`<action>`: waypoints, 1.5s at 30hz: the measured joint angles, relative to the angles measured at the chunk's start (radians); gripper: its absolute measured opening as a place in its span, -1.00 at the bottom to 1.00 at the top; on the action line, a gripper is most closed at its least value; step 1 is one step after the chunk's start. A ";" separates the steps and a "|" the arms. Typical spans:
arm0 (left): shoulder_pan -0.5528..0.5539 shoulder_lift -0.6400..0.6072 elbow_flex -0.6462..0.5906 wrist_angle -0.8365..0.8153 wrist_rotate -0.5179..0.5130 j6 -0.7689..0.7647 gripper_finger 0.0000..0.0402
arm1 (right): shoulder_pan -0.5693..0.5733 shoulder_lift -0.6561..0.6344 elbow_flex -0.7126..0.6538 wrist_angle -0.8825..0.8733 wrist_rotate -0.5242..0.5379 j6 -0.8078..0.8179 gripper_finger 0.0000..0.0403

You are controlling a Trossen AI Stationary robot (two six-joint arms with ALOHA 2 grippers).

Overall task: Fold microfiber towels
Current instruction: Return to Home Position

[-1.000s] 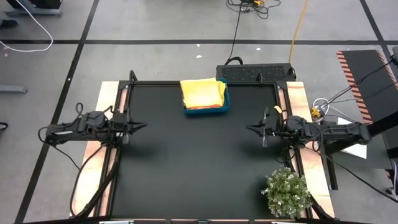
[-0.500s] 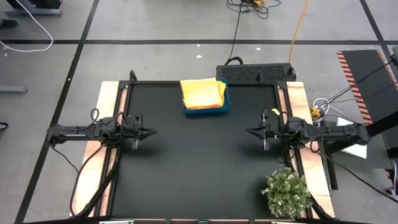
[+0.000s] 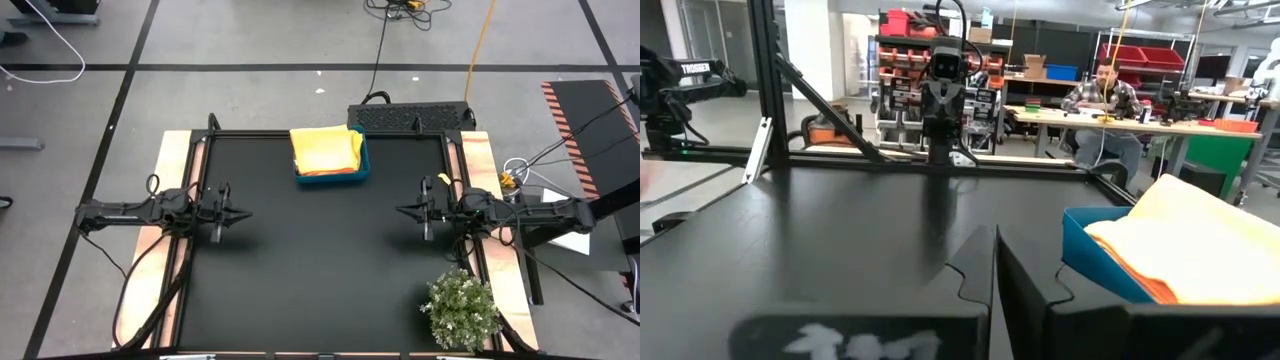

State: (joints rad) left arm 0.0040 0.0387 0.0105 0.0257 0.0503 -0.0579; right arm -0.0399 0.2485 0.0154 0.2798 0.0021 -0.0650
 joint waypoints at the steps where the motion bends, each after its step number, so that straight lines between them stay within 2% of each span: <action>1: 0.000 0.000 0.000 0.000 -0.003 0.000 -0.95 | 0.000 0.000 0.000 0.000 0.000 0.000 -0.97; 8: 0.000 0.000 0.000 0.001 -0.007 0.001 -0.86 | 0.000 0.000 0.000 0.000 0.000 0.000 -0.97; 20: 0.000 0.000 0.000 0.001 -0.007 0.001 -0.99 | 0.000 0.000 -0.001 0.000 0.000 0.000 -0.97; 30: 0.000 0.000 0.000 0.001 -0.007 0.001 -0.82 | 0.000 0.000 -0.002 -0.001 0.000 0.000 -0.97; 45: 0.000 0.000 0.000 0.001 -0.007 0.001 -0.82 | 0.000 0.000 -0.002 -0.001 0.000 0.000 -0.97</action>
State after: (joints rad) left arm 0.0036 0.0388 0.0105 0.0269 0.0429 -0.0570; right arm -0.0399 0.2485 0.0139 0.2787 0.0021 -0.0647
